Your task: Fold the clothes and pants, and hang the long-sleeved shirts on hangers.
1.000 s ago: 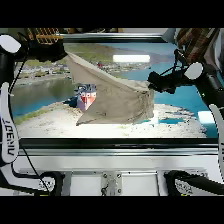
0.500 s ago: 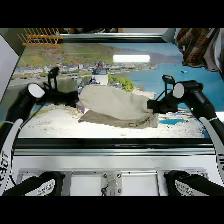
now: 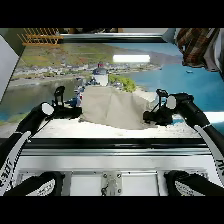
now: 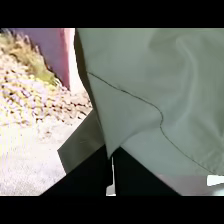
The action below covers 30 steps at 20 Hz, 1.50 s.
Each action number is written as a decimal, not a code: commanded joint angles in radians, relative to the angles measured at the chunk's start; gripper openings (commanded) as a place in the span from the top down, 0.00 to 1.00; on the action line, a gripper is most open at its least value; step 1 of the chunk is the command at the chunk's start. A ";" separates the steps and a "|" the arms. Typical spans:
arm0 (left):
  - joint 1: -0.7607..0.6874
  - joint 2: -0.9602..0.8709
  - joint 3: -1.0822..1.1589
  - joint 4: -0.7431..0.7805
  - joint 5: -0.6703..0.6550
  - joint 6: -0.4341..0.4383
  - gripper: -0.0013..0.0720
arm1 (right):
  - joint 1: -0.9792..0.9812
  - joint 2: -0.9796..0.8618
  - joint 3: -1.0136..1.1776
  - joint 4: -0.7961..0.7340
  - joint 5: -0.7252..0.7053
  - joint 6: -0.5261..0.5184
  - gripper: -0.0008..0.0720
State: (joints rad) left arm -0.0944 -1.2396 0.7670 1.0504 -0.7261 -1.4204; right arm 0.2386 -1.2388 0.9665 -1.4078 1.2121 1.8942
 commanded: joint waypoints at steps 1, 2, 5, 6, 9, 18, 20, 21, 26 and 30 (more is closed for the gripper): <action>0.054 0.003 0.043 0.002 -0.053 -0.001 0.35 | -0.024 0.077 0.027 0.061 0.000 -0.048 0.09; 0.079 0.003 0.088 0.002 -0.105 -0.001 0.30 | -0.055 0.126 0.048 0.061 0.000 -0.050 0.09; 0.129 0.003 0.205 -0.004 -0.243 -0.001 0.30 | -0.213 0.243 0.061 0.069 0.022 -0.097 0.09; 0.130 0.003 0.232 -0.005 -0.275 -0.001 0.31 | -0.280 0.261 0.054 0.077 0.048 -0.127 0.09; 0.113 0.003 0.274 -0.006 -0.313 0.000 0.97 | -0.463 0.256 -0.018 0.227 0.039 -0.251 0.00; -0.090 0.003 0.278 -0.005 -0.289 -0.001 0.97 | -0.577 -0.031 -0.233 0.655 -0.230 -0.707 0.00; -0.111 0.003 0.278 -0.005 -0.291 -0.002 0.97 | -0.578 -0.106 -0.233 0.704 -0.247 -0.779 0.00; -0.118 0.003 0.278 -0.004 -0.293 -0.003 0.97 | -0.578 -0.137 -0.233 0.715 -0.247 -0.811 0.00; -0.117 0.003 0.278 -0.006 -0.292 -0.036 0.97 | -0.546 -0.230 -0.233 0.800 -0.246 -0.892 0.00; -0.117 0.003 0.278 -0.006 -0.293 -0.036 0.97 | -0.471 -0.247 -0.233 0.868 -0.257 -0.927 0.00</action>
State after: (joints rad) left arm -0.2104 -1.2369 1.0439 1.0431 -1.0187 -1.4509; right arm -0.2764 -1.4639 0.7357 -0.5892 0.9745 1.0107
